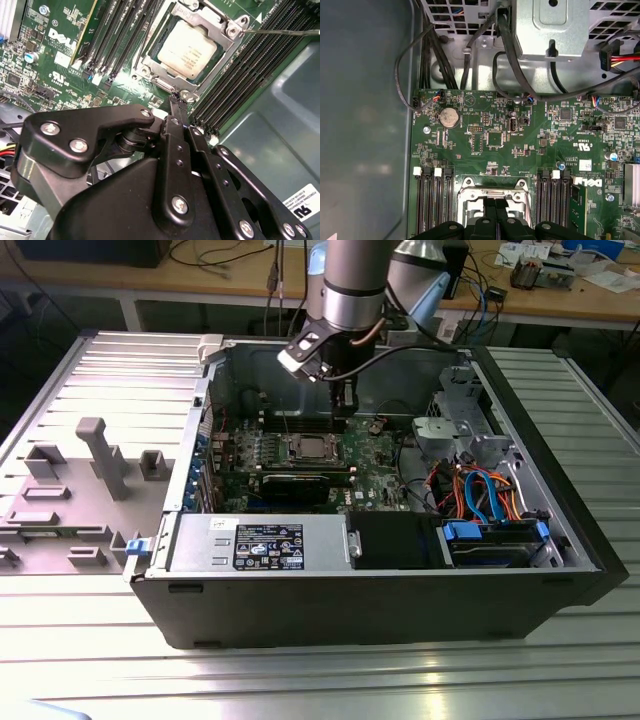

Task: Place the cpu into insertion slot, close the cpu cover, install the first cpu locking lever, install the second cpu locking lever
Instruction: 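Close the cpu cover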

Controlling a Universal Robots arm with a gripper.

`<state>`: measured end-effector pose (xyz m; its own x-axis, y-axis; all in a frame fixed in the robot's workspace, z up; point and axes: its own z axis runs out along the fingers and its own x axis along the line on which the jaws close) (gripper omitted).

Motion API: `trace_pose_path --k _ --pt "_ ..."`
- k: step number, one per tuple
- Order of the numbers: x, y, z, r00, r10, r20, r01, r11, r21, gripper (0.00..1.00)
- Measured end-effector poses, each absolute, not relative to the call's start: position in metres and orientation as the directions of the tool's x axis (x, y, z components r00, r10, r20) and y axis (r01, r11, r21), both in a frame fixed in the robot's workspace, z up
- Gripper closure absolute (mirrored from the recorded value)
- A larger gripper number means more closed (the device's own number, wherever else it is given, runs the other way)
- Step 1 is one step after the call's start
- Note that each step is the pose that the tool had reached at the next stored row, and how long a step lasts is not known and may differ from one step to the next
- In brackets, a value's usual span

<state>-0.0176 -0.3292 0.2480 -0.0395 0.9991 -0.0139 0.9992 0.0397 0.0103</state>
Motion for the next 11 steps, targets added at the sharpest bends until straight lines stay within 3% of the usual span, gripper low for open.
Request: trace_pose_path --k 7,11 --pt "-0.022 -0.329 0.247 -0.040 0.999 -0.014 0.999 0.040 0.010 0.89" --pt "-0.060 -0.329 0.229 -0.051 0.999 -0.014 0.999 0.051 0.010 0.89"
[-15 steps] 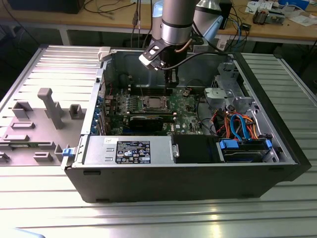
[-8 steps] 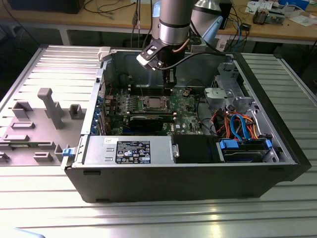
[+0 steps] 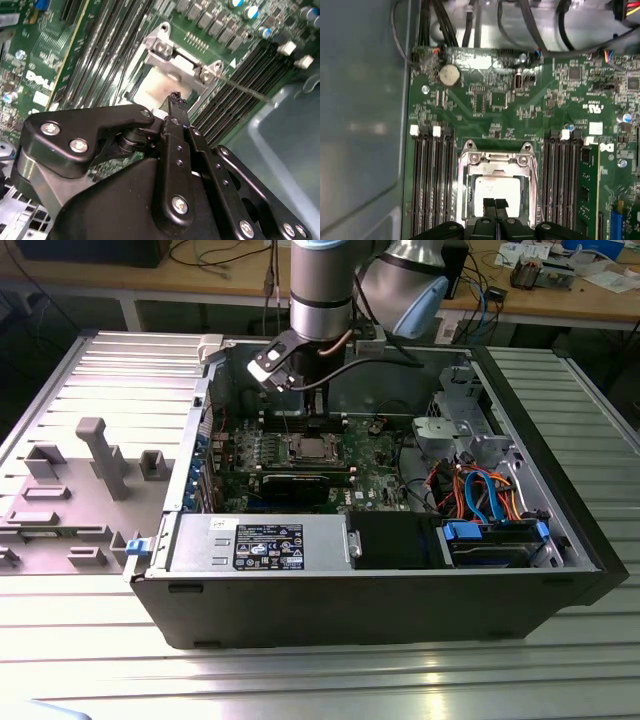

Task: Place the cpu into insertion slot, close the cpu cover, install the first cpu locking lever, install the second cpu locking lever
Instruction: 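Close the cpu cover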

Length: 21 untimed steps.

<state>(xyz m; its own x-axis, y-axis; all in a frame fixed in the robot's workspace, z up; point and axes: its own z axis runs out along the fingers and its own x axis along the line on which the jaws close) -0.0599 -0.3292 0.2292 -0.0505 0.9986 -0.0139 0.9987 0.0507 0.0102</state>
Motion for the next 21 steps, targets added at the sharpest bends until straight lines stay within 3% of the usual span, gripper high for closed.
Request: trace_pose_path --k 10,21 --pt "-0.078 -0.329 0.207 -0.064 0.998 -0.014 0.998 0.065 0.008 0.89" --pt "-0.071 -0.329 0.213 -0.064 0.998 -0.014 0.998 0.064 0.008 0.89"
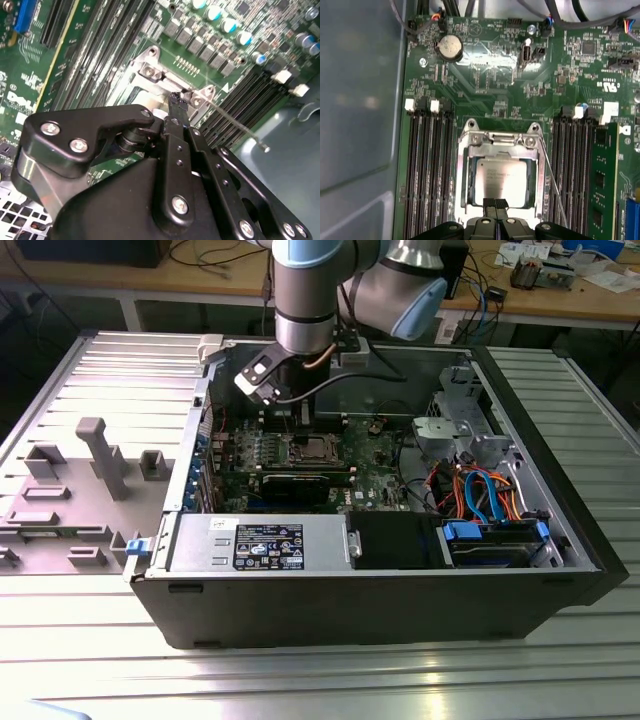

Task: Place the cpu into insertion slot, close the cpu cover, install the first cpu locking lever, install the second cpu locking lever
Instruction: 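Close the cpu cover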

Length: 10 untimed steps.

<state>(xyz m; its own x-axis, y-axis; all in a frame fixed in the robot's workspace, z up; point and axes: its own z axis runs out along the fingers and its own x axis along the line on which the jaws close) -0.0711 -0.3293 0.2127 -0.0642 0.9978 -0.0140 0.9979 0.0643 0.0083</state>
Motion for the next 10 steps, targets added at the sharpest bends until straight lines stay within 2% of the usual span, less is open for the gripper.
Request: trace_pose_path --k 10 --pt "-0.0659 -0.3293 0.2126 -0.064 0.998 -0.014 0.998 0.064 0.008 0.89"
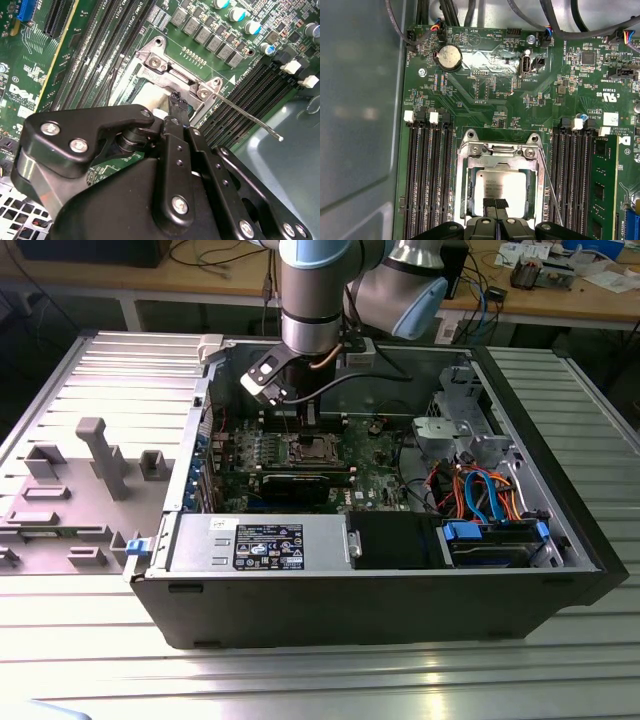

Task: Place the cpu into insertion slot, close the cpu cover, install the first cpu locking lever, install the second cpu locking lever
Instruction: 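Close the cpu cover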

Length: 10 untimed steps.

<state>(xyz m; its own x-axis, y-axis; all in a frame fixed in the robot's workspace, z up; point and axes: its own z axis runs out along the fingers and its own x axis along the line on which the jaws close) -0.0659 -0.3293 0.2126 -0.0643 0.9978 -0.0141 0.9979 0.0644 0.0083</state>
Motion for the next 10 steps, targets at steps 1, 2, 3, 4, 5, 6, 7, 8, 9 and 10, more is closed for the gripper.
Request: trace_pose_path --k 1,2,3,4,5,6,7,8,9,10 --pt "-0.0659 -0.3293 0.2126 -0.064 0.998 -0.014 0.998 0.064 0.008 0.89" --pt "-0.0659 -0.3293 0.2126 -0.064 0.998 -0.014 0.998 0.064 0.008 0.89" --pt "-0.0659 -0.3293 0.2126 -0.064 0.998 -0.014 0.998 0.064 0.008 0.89" --pt "-0.0659 -0.3293 0.2126 -0.064 0.998 -0.014 0.998 0.064 0.008 0.89" --pt "-0.0659 -0.3293 0.2126 -0.064 0.998 -0.014 0.998 0.064 0.008 0.89" --pt "-0.0659 -0.3293 0.2126 -0.064 0.998 -0.014 0.998 0.064 0.008 0.89" --pt "-0.0659 -0.3293 0.2126 -0.064 0.998 -0.014 0.998 0.064 0.008 0.89" --pt "-0.0653 -0.3293 0.2126 -0.065 0.998 -0.014 0.998 0.065 0.008 0.89" --pt "-0.0630 -0.3292 0.2126 -0.064 0.998 -0.014 0.998 0.064 0.008 0.89" --pt "-0.0598 -0.3293 0.2126 -0.064 0.998 -0.014 0.998 0.064 0.008 0.89"
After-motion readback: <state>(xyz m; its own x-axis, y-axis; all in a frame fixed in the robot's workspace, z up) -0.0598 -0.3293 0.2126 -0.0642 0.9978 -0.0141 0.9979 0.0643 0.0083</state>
